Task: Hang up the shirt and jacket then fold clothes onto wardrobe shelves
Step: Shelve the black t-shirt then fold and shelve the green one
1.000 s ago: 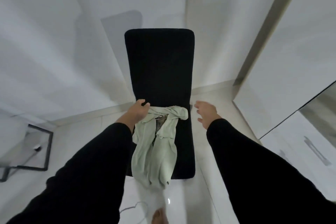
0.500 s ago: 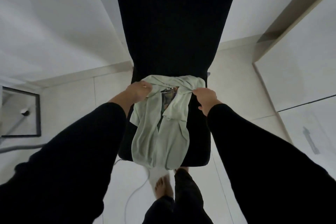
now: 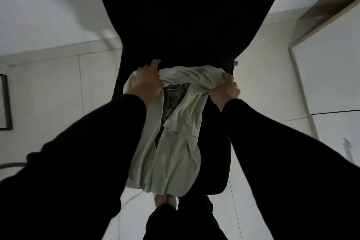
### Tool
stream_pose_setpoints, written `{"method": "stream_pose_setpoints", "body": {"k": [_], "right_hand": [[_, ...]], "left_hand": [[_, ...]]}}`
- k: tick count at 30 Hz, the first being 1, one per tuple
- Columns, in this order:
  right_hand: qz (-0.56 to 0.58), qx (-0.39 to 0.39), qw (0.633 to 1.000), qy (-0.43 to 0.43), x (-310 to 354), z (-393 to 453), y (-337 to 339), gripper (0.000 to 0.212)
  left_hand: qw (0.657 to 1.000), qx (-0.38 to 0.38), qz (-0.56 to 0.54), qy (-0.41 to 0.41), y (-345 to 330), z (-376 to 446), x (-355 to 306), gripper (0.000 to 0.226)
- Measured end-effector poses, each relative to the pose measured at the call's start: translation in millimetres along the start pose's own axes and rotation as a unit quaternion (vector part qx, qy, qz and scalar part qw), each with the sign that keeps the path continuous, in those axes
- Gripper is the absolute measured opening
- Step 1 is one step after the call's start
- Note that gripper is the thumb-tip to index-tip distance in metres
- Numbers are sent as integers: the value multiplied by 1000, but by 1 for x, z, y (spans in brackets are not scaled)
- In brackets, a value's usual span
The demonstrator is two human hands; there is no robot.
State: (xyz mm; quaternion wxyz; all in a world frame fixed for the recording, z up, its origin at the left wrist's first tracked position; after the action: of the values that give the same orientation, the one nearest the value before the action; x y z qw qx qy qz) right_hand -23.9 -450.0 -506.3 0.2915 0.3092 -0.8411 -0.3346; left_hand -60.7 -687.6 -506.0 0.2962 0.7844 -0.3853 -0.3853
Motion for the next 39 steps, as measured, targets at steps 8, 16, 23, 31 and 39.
{"method": "stream_pose_setpoints", "body": {"k": [8,16,23,31,39], "right_hand": [[30,-18,999,2,18,-21,30,32],[56,-83,989,107,66,-119,131,36],[183,-22,963,196,68,-281,201,39],[8,-8,936,351,62,-460,256,36],[23,-262,915,305,34,-533,333,19]], "left_hand": [[990,-26,-132,39,50,-27,0,40],[941,-108,-316,-47,160,-128,-39,32],[926,-140,-335,-107,243,-262,-17,31],[884,-217,-365,-198,351,-412,-19,26],[829,-249,-377,-330,444,-518,-41,6]]}}
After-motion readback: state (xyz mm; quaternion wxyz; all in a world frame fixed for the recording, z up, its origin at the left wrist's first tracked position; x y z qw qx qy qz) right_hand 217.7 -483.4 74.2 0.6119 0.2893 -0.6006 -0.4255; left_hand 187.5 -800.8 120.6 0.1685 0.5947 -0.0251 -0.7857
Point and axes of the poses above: each hand's wrist, its own z-axis towards the middle knuckle, its own y-axis out of the back of the hand, x = y × z, the point moved 6 cm from there along z, towards the middle knuckle, and after that the axes turned 15 degrees about -z, right-handed, at the moved point
